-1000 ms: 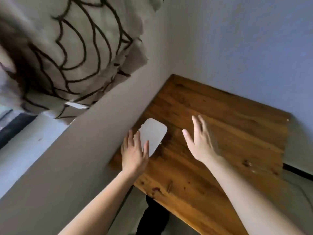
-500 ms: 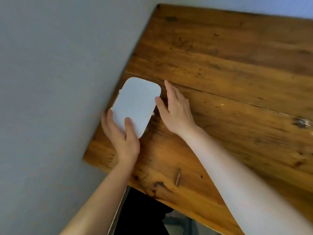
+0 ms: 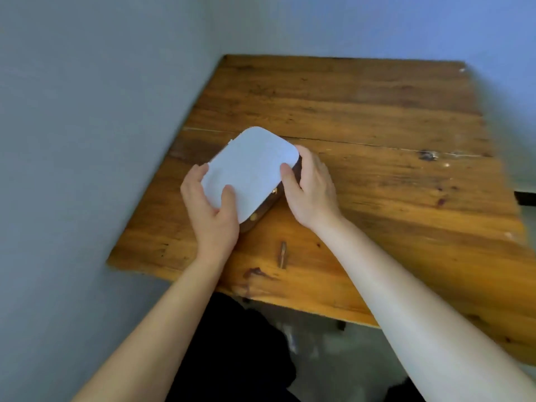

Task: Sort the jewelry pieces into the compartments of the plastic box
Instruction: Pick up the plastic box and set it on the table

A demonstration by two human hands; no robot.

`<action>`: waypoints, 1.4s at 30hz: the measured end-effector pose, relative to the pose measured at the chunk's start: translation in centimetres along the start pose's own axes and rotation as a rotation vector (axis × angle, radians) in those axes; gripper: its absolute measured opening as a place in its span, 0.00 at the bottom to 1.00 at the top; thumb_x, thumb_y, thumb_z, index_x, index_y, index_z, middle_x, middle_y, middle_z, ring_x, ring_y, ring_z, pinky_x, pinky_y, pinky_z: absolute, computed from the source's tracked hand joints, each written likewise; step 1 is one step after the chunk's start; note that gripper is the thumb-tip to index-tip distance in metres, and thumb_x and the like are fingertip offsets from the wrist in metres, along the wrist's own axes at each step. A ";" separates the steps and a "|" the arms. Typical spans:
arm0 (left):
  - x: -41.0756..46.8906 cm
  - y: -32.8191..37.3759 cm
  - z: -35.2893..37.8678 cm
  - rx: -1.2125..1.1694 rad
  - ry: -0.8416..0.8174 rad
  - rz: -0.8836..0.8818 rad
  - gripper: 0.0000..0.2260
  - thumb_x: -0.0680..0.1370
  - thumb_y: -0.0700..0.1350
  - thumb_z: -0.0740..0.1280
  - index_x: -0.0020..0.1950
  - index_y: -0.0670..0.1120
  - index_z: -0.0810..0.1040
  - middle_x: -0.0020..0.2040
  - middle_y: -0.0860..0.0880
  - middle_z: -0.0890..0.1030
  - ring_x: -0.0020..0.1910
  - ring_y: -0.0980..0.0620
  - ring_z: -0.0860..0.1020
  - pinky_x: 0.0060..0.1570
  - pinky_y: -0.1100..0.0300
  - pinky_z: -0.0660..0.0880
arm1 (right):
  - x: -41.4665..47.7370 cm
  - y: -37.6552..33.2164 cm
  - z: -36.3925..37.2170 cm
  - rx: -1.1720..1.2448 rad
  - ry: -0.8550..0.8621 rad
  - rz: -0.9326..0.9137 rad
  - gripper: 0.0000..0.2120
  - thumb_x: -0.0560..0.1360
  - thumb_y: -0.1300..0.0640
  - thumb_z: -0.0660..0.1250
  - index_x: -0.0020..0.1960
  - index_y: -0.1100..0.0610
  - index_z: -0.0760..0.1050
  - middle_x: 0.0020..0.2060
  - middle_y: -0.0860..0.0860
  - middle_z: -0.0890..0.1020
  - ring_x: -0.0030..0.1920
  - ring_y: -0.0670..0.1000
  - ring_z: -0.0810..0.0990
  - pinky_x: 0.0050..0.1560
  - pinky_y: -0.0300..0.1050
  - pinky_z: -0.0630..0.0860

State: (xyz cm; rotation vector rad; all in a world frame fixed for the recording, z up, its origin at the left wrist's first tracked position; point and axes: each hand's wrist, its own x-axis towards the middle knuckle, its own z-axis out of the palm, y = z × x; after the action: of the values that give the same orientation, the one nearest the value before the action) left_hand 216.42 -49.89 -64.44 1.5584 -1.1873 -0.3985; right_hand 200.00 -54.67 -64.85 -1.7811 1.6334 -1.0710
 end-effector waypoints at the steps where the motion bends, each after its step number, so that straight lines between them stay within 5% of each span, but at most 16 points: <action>1: -1.1 0.7 -0.2 -0.025 -0.046 0.012 0.22 0.75 0.43 0.65 0.70 0.44 0.69 0.69 0.48 0.68 0.71 0.47 0.67 0.71 0.47 0.65 | -1.7 0.2 -0.9 -0.005 0.038 0.042 0.27 0.82 0.43 0.55 0.76 0.55 0.63 0.71 0.51 0.73 0.70 0.53 0.69 0.65 0.44 0.64; 15: -7.2 3.6 0.9 -0.061 -0.493 0.145 0.27 0.76 0.54 0.64 0.72 0.44 0.68 0.72 0.45 0.68 0.71 0.49 0.64 0.70 0.46 0.65 | -12.9 4.1 -6.9 -0.119 0.252 0.241 0.28 0.81 0.39 0.56 0.76 0.53 0.62 0.72 0.52 0.73 0.70 0.54 0.72 0.60 0.43 0.67; 20: -6.4 2.0 1.2 0.030 -0.595 0.216 0.48 0.66 0.74 0.66 0.78 0.51 0.56 0.78 0.52 0.53 0.76 0.58 0.52 0.71 0.63 0.52 | -12.9 5.0 -6.2 -0.218 0.267 0.217 0.33 0.79 0.33 0.49 0.78 0.49 0.56 0.74 0.51 0.69 0.72 0.54 0.68 0.64 0.47 0.66; 23: -6.2 1.2 1.1 0.031 -0.649 0.257 0.56 0.60 0.71 0.74 0.78 0.52 0.50 0.76 0.55 0.50 0.76 0.58 0.51 0.69 0.71 0.49 | -12.8 5.5 -6.1 -0.256 0.258 0.194 0.32 0.80 0.33 0.48 0.79 0.47 0.52 0.74 0.51 0.69 0.71 0.53 0.68 0.66 0.49 0.66; 31: -6.1 0.8 1.4 -0.018 -0.649 0.329 0.48 0.61 0.57 0.79 0.72 0.55 0.53 0.72 0.49 0.57 0.74 0.52 0.58 0.71 0.62 0.61 | -12.6 5.5 -6.0 -0.304 0.234 0.205 0.36 0.79 0.30 0.40 0.81 0.47 0.46 0.75 0.51 0.68 0.72 0.54 0.68 0.66 0.51 0.69; 37: -6.2 1.0 0.8 -0.111 -0.571 0.163 0.45 0.61 0.62 0.77 0.72 0.51 0.62 0.76 0.54 0.61 0.72 0.64 0.60 0.63 0.77 0.60 | -12.8 4.8 -6.5 -0.283 0.190 0.197 0.40 0.77 0.28 0.36 0.82 0.50 0.44 0.76 0.53 0.67 0.74 0.54 0.65 0.72 0.53 0.64; 42: -6.1 1.0 0.6 -0.131 -0.514 0.153 0.36 0.65 0.62 0.73 0.68 0.53 0.65 0.74 0.51 0.62 0.73 0.55 0.62 0.69 0.61 0.63 | -13.0 4.7 -6.7 -0.318 0.143 0.187 0.41 0.77 0.28 0.38 0.82 0.52 0.48 0.75 0.52 0.70 0.74 0.53 0.63 0.71 0.54 0.65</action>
State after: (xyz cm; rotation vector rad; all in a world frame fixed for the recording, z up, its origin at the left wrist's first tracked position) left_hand 212.74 -44.99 -65.71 1.2763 -1.6246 -0.7891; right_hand 192.17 -41.78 -67.61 -1.7279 2.1113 -0.9105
